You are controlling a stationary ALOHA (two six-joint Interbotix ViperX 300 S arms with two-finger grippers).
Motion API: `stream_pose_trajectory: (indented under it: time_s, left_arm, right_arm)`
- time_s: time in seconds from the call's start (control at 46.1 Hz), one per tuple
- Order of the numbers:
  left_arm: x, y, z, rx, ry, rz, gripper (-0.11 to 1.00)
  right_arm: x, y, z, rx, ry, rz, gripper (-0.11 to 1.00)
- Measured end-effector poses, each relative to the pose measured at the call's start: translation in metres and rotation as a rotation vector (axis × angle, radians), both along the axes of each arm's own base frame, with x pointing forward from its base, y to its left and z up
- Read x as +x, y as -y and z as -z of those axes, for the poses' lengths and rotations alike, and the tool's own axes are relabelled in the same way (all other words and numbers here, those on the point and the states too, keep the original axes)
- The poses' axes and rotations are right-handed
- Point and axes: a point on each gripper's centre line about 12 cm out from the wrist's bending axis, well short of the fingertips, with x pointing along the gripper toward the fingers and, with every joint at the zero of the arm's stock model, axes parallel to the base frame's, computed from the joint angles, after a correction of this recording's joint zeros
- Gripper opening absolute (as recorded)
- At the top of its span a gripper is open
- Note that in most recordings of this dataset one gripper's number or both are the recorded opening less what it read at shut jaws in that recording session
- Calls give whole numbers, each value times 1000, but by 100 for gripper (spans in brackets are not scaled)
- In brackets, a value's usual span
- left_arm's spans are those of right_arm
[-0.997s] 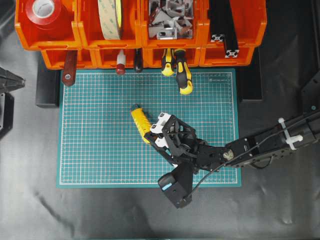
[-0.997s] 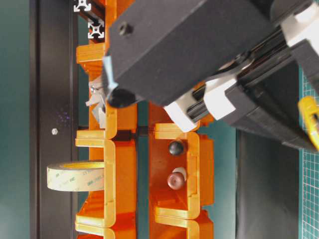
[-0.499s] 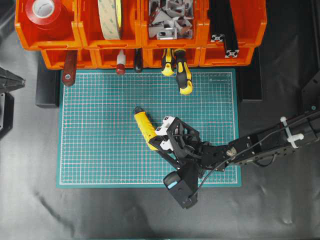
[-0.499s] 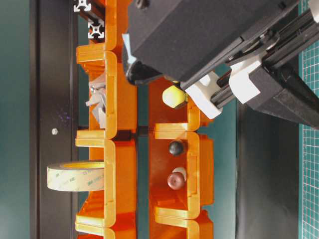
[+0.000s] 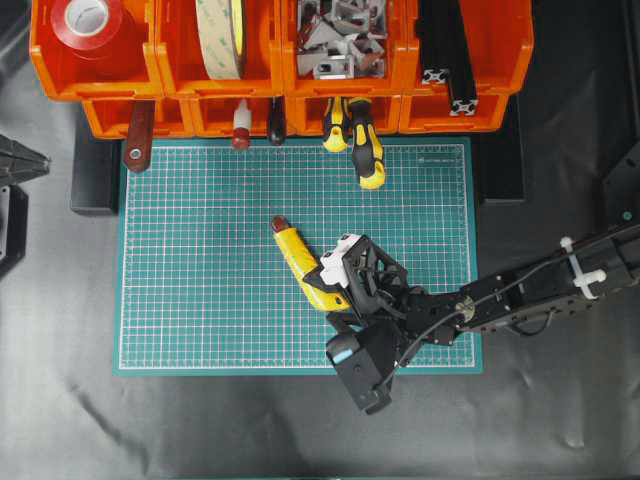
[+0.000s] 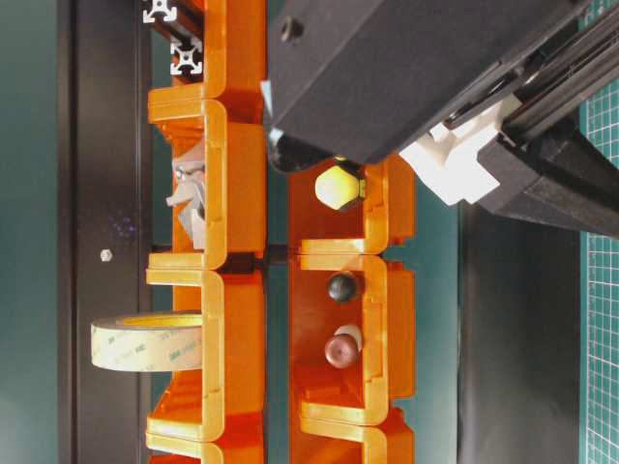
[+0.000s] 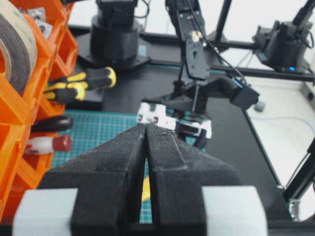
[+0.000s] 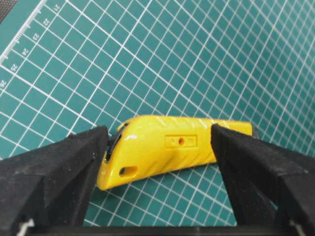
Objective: Pick cutter from container rack with right arm.
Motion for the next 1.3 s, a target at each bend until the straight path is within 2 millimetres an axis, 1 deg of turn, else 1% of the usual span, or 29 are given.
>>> stream_pose_trajectory:
  time_s: [0.26,0.369,0.499,0.65,0.781,0.889,1.106,1.193,1.301]
  left_arm:
    - [0,0,0,0,2,2,0]
    - [0,0,-1,0,2,0,0]
    - [0,0,-1,0,0,1,0]
    - [-1,0,-1,0,0,0,0]
    - [-3,0,0,0,-8,-1,0]
    - [-3,0,1,1,-11,1,0]
    - [-5,0,1,-8,-17,1,0]
    - [-5,0,2,-6,-23,-1,0]
    - [-5,0,2,-8,-25,1,0]
  right_arm:
    - [-5,-3,1,73,7,79,81]
    - [-7,-4,-8,117,31,114,81]
    - [-9,-3,-28,186,82,173,81]
    - [-14,0,-61,278,162,234,81]
    - [-26,5,-90,374,230,286,81]
    - [-37,7,-103,448,260,308,81]
    - [-62,17,-116,542,294,368,81]
    - [-70,20,-116,558,294,382,81]
    - [-75,23,-117,560,300,391,81]
